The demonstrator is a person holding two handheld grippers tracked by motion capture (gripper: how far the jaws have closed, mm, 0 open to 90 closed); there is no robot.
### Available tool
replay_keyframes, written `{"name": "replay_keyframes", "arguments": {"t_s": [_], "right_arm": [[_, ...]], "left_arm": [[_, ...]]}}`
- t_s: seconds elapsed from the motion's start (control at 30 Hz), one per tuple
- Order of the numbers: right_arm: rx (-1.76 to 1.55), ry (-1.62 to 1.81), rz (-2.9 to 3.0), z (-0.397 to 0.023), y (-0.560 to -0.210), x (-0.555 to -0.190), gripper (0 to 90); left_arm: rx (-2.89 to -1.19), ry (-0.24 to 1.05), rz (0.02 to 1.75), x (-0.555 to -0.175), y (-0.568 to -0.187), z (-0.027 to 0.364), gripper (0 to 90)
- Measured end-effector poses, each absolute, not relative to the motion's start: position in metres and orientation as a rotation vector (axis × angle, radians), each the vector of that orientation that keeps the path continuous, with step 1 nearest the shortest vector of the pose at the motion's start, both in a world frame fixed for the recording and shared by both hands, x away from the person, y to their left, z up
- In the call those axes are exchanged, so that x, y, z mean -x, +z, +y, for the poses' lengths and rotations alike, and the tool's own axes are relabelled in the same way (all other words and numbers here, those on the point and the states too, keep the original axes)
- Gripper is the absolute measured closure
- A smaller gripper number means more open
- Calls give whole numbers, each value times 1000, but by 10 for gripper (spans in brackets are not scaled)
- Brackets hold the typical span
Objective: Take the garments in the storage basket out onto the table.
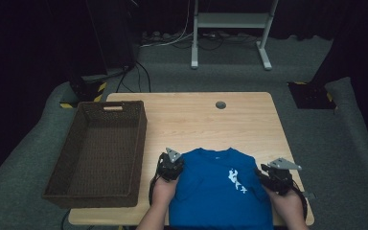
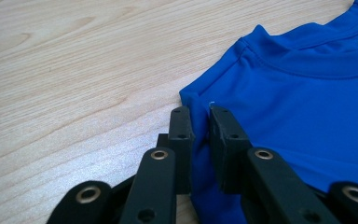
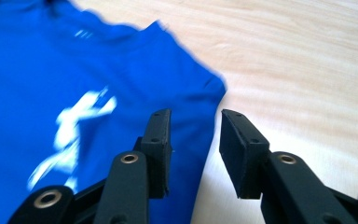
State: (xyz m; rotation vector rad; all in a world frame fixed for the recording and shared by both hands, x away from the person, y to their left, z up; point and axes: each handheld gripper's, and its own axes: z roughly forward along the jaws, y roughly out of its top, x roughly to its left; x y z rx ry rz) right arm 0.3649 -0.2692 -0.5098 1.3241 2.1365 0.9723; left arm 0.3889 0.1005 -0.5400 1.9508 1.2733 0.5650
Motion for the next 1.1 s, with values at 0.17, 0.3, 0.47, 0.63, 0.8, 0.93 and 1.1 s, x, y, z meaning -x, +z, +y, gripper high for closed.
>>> {"name": "replay_keyframes", "arguments": {"t_s": [0.17, 0.3, 0.47, 0.63, 0.8, 0.93, 1.1], "right_arm": [[-1399, 937, 2145, -264, -514, -396, 607], [-1442, 933, 2166, -261, -519, -410, 606], [-1447, 879, 2193, -255, -524, -416, 606], [-1428, 876, 2206, -255, -526, -416, 672], [-1428, 902, 2230, -256, -525, -416, 823], [-1426, 916, 2226, -255, -526, -415, 861], [-1419, 940, 2148, -256, -523, -412, 867]], "left_arm": [[-1951, 569, 1272, -389, -540, 100, 795], [-1955, 571, 1270, -389, -540, 100, 796], [-1955, 571, 1270, -389, -540, 100, 796], [-1949, 561, 1274, -389, -540, 101, 797], [-1944, 551, 1276, -390, -540, 102, 798], [-1947, 527, 1262, -390, -540, 103, 833], [-1942, 540, 1253, -395, -530, 101, 863]]}}
